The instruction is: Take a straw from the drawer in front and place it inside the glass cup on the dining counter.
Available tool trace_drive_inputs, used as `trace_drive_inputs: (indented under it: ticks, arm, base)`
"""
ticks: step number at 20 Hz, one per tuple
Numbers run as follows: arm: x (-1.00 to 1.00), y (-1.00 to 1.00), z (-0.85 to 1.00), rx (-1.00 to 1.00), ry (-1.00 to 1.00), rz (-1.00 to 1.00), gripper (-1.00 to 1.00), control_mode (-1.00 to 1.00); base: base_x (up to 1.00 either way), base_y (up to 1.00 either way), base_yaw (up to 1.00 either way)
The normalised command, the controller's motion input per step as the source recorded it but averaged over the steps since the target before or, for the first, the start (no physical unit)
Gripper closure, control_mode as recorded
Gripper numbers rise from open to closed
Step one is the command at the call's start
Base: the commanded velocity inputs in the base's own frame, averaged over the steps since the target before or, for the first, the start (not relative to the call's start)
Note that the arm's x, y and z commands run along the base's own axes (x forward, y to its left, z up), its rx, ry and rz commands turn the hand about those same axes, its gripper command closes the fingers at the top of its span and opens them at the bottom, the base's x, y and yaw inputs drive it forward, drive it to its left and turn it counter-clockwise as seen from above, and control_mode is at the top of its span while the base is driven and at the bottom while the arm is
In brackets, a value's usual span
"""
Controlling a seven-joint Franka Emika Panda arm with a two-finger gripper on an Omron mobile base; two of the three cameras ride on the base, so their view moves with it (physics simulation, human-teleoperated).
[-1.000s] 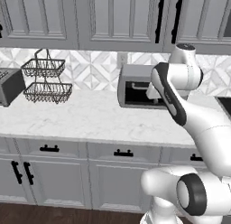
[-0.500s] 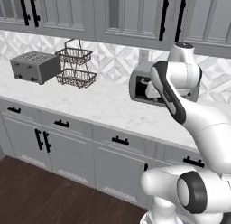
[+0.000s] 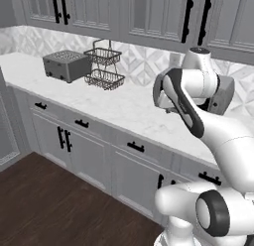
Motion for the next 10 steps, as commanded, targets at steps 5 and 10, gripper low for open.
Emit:
trace_drive_inputs:
  ticks: [5,10]
  arm:
    - [0.0,0.0,0.0,0.0,0.0,0.0,-1.0,1.0]
    - [0.0,0.0,0.0,0.0,0.0,0.0,-1.0,1.0]
  base:
    - [0.0,-0.89,0.31]
    - [0.04,-0.7,0.29]
